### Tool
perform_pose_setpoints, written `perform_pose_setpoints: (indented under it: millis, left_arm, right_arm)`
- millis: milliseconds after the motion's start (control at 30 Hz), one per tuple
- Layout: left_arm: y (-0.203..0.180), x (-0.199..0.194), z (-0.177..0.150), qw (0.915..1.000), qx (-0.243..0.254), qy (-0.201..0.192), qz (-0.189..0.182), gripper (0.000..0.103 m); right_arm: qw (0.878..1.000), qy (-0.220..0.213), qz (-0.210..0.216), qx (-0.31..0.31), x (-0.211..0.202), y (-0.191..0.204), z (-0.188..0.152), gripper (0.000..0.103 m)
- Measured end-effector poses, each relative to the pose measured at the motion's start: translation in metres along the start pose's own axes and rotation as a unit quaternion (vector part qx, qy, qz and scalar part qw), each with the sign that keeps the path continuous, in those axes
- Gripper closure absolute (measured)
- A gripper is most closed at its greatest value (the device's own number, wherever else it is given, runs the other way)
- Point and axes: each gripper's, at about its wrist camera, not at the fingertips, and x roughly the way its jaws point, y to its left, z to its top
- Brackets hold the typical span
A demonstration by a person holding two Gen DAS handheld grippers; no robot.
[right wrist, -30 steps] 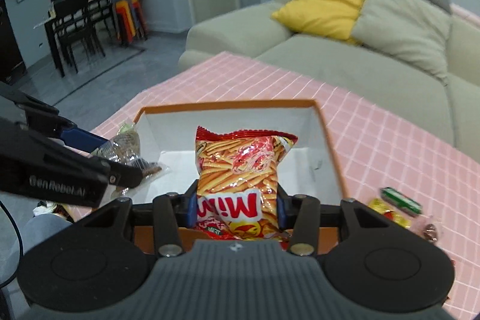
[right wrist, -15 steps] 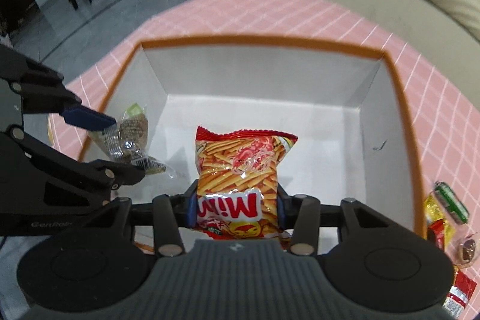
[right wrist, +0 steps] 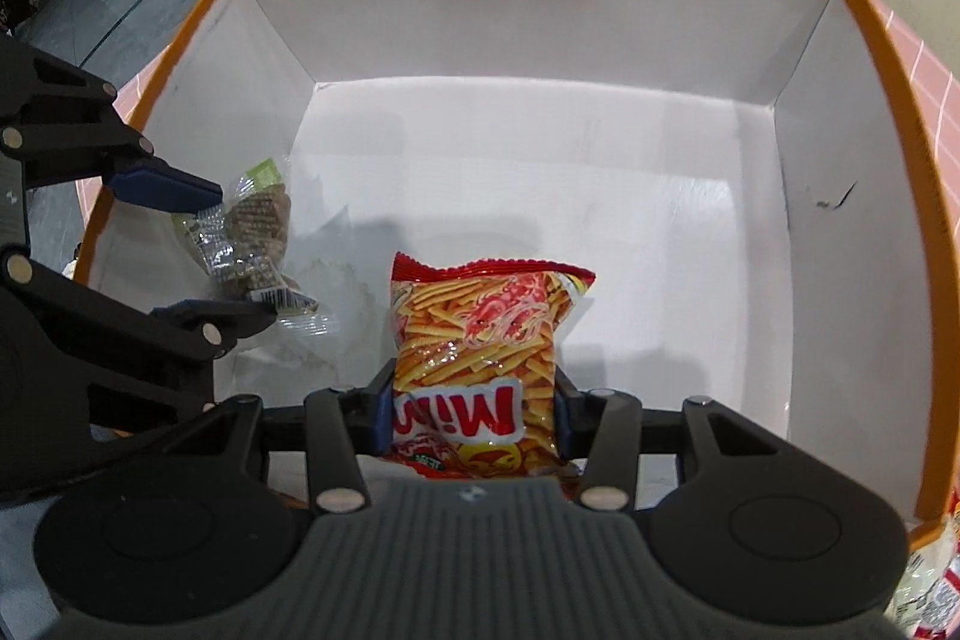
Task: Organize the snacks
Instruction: 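Carry both bags into the orange box and open both tools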
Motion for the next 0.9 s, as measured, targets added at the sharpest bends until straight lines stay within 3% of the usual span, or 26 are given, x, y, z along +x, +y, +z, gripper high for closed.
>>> perform_pose_setpoints:
  millis: [233, 600, 900]
  left_arm:
    - [0.007, 0.002, -0.001, 1.0, -0.008, -0.005, -0.003, 0.04]
    - [0.011, -0.021, -0.01, 0.9992, -0.015, -0.035, 0.01, 0.025]
    - [0.014, -0.06, -0.023, 0.9944, -0.051, -0.09, 0.022, 0.024]
  right_arm:
    - [1.0, -0.001, -0.012, 0.002, 0.002, 0.0, 0.004, 0.054]
    - [0.998, -0.036, -0.043, -0.001, -0.023, 0.0, 0.005, 0.031]
    - [0.994, -0.087, -0.059, -0.002, -0.064, 0.006, -0.003, 0.029]
